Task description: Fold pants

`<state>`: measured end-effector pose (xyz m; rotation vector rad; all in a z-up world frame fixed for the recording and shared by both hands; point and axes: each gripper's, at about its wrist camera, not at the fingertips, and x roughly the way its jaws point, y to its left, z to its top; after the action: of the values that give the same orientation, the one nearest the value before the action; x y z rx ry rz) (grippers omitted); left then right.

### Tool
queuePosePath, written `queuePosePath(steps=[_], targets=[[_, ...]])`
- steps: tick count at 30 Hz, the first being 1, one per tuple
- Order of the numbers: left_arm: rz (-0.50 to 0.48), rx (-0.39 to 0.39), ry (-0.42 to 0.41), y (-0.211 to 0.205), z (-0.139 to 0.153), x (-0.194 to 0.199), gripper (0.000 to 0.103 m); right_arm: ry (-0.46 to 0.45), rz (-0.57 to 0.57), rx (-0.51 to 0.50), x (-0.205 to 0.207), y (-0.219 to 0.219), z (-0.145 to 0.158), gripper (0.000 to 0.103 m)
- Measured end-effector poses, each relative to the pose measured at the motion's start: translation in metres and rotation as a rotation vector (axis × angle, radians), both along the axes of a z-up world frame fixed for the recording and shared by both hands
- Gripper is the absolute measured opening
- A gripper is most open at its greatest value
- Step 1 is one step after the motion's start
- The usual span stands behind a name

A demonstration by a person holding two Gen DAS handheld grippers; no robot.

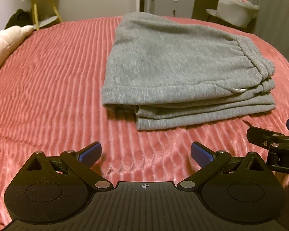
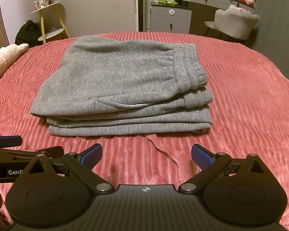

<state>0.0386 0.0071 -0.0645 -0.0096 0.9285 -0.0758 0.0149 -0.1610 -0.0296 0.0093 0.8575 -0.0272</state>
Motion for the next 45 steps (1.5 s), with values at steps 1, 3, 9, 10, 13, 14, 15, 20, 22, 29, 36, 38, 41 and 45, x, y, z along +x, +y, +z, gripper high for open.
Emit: queuePosePath(steps=[1,3,9,10,13,14,15,20,22,29,36,38,41,45], targets=[[-0.001,0.0,0.001,-0.0001,-0.0002,0.0,0.103,0.0,0.0,0.0,0.0,0.0,-0.0001,0.099],[0.0,0.0,0.002,0.0,-0.0004,0.0001,0.103,0.001,0.001,0.002,0.0001,-0.0003,-0.0002,0.099],[-0.001,-0.003,0.003,0.0005,-0.0006,0.0004,0.103,0.003,-0.004,0.009,0.0001,-0.0009,-0.0004,0.099],[-0.001,-0.004,0.002,0.0006,-0.0006,0.0004,0.103,0.004,-0.005,0.009,0.0001,-0.001,-0.0005,0.099],[-0.001,-0.006,0.002,0.001,-0.0005,0.0004,0.103,0.004,-0.005,0.009,0.0002,-0.001,-0.0004,0.099],[-0.001,-0.008,0.003,0.0011,-0.0005,0.0005,0.103,0.004,-0.005,0.008,0.0002,-0.0009,-0.0004,0.099],[-0.001,-0.009,0.003,0.0014,-0.0005,0.0007,0.103,0.003,-0.005,0.008,0.0001,-0.0009,-0.0003,0.099],[0.002,-0.013,0.005,0.0018,-0.0004,0.0004,0.103,0.005,-0.006,0.009,0.0003,-0.0013,-0.0004,0.099],[0.002,-0.012,0.006,0.0017,-0.0005,0.0004,0.103,0.006,-0.007,0.011,0.0005,-0.001,-0.0006,0.099],[0.0,-0.01,0.01,0.0018,-0.0017,0.0005,0.103,0.007,-0.008,0.012,0.0005,-0.0013,-0.0008,0.099],[0.001,-0.011,0.012,0.0019,-0.002,0.0007,0.103,0.009,-0.009,0.014,0.0009,-0.0018,-0.0014,0.099],[0.001,-0.011,0.012,0.0019,-0.0021,0.0005,0.103,0.009,-0.009,0.014,0.0008,-0.0016,-0.0015,0.099],[0.004,-0.012,0.013,0.0022,-0.0024,0.0008,0.103,0.01,-0.009,0.014,0.0007,-0.0014,-0.0016,0.099],[0.007,-0.01,0.016,0.0025,-0.0031,0.0009,0.103,0.01,-0.01,0.013,0.0006,-0.001,-0.0017,0.099]])
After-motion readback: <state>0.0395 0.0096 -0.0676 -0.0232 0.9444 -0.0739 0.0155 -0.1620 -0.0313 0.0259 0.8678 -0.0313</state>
